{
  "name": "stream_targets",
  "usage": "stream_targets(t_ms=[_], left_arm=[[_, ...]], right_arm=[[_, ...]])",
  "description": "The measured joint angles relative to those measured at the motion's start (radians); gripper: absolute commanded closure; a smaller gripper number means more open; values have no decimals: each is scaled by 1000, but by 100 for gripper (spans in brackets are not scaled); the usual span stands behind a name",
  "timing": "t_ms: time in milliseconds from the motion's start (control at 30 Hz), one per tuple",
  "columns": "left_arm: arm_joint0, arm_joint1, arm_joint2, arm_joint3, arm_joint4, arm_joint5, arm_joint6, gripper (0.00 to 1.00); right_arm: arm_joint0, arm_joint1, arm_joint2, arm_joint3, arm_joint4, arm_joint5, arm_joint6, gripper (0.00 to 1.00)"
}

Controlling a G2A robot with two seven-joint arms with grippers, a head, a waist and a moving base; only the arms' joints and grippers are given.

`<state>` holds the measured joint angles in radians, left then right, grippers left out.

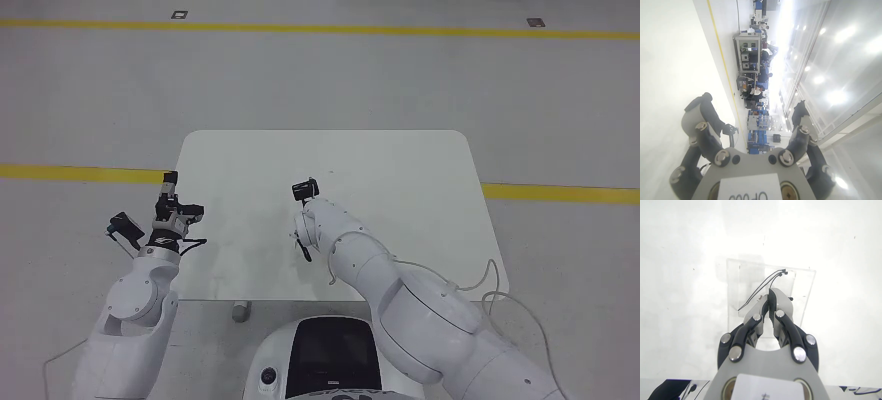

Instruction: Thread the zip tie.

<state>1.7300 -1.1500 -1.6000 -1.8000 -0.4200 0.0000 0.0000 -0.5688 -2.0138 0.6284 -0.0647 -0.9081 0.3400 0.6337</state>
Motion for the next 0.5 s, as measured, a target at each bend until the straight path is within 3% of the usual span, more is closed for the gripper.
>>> stream_targets(t_ms=[500], left_arm=[[0,0,0,0,0,0,0,0]], right_arm=[[16,-1,10,16,9,0,-33,100]])
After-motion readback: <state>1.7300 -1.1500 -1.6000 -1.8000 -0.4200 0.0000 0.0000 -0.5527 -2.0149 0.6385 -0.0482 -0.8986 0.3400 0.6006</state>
